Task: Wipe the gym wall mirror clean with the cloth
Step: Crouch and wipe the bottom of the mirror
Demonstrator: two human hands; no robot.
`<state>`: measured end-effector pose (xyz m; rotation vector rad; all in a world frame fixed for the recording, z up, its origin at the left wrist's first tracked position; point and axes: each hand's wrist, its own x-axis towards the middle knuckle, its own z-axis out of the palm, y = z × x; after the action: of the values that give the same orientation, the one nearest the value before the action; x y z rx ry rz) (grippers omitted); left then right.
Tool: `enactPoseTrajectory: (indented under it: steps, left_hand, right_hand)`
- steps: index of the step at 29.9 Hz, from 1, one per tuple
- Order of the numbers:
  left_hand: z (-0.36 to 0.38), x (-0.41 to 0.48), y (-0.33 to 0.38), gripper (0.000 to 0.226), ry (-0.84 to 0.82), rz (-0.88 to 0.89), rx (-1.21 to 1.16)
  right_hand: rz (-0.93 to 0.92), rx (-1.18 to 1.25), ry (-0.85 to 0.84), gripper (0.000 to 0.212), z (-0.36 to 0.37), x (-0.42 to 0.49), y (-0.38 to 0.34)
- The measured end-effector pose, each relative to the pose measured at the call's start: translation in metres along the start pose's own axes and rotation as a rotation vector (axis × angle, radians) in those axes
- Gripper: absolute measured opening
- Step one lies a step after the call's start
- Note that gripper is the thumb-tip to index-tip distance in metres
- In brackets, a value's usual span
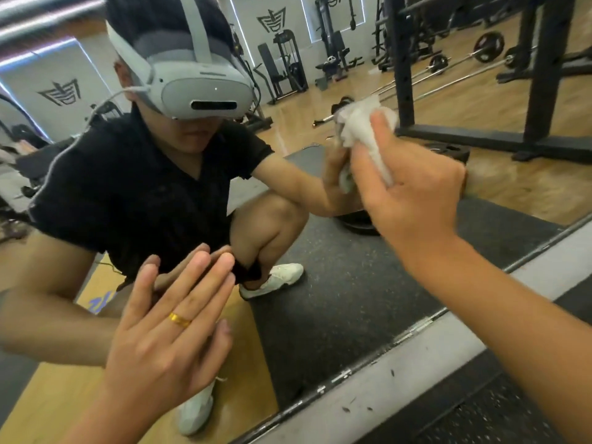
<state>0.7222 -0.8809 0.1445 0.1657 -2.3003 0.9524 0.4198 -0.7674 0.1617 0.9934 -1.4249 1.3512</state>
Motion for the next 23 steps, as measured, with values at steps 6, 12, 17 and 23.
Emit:
enactPoseTrajectory:
  steps: [6,12,17,23]
  left_hand:
    - [0.009,-0.001,-0.001,0.052,-0.216,-0.067,-0.036]
    - [0.001,0.061,0.031,0.051,-0.103,0.214,-0.197]
    - [0.028,0.132,0.064,0.053,-0.132,0.221,-0.172]
    - [0.048,0.142,0.072,0.060,-0.141,0.256,0.080]
  right_hand:
    - [-0.333,0.069,-0.054,0.036,0.022,-0.016,-0.050]
    - [-0.197,-0.149,-0.088,0.037,-0.028,-0.069,0.106]
    - [0.161,-0.133,-0.090,0.042,-0.030,-0.096,0.129]
    - [0.058,-0.112,-0.098,0.044,-0.025,-0.071,0.114]
